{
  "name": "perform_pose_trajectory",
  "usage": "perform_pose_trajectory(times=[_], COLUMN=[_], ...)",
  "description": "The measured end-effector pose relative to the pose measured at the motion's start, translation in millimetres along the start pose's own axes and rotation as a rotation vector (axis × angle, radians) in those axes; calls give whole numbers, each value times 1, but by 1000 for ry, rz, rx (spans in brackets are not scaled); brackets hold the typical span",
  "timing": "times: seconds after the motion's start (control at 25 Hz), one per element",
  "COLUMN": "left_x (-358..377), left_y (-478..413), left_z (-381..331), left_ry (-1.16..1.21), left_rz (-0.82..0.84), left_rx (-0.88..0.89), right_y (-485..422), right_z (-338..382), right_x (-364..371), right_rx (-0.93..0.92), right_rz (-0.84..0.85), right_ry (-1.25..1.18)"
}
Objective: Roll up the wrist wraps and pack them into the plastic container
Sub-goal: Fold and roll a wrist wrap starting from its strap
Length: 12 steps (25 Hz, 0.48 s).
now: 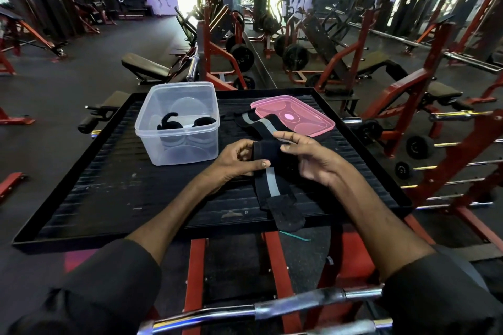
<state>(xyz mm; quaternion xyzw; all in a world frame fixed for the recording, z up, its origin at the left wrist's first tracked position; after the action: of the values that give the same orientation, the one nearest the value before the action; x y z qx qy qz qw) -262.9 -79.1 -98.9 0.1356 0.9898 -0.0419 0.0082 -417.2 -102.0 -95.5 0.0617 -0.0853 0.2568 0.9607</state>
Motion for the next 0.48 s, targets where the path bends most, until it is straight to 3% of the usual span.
perform_pose_trajectory(times=[0.28, 0.36, 0.48], left_x=[-4, -1, 9], left_y=[0, 1, 3], left_z=[-18, -11, 9], left_ry=[-60, -22, 200], left_rz=[-28, 6, 127], left_rx=[170, 97, -175], right_y=[3, 5, 8], right_z=[-12, -5, 9], right_x=[1, -4, -6], right_rx=[107, 31, -182], right_rz=[59, -39, -140], right_ry=[378, 328, 316])
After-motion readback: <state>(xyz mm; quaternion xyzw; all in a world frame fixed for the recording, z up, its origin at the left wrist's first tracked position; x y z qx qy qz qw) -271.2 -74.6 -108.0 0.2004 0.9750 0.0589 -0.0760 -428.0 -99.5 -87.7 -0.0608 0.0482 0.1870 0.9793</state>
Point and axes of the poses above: each hand's wrist, its own y-axis away from the middle knuckle, its own x-axis out of the palm, z = x × y, the point moved 9 cm from there along -y, towards the middle knuckle, and after that the axes turned 8 degrees about y, right-handed, at the moved point
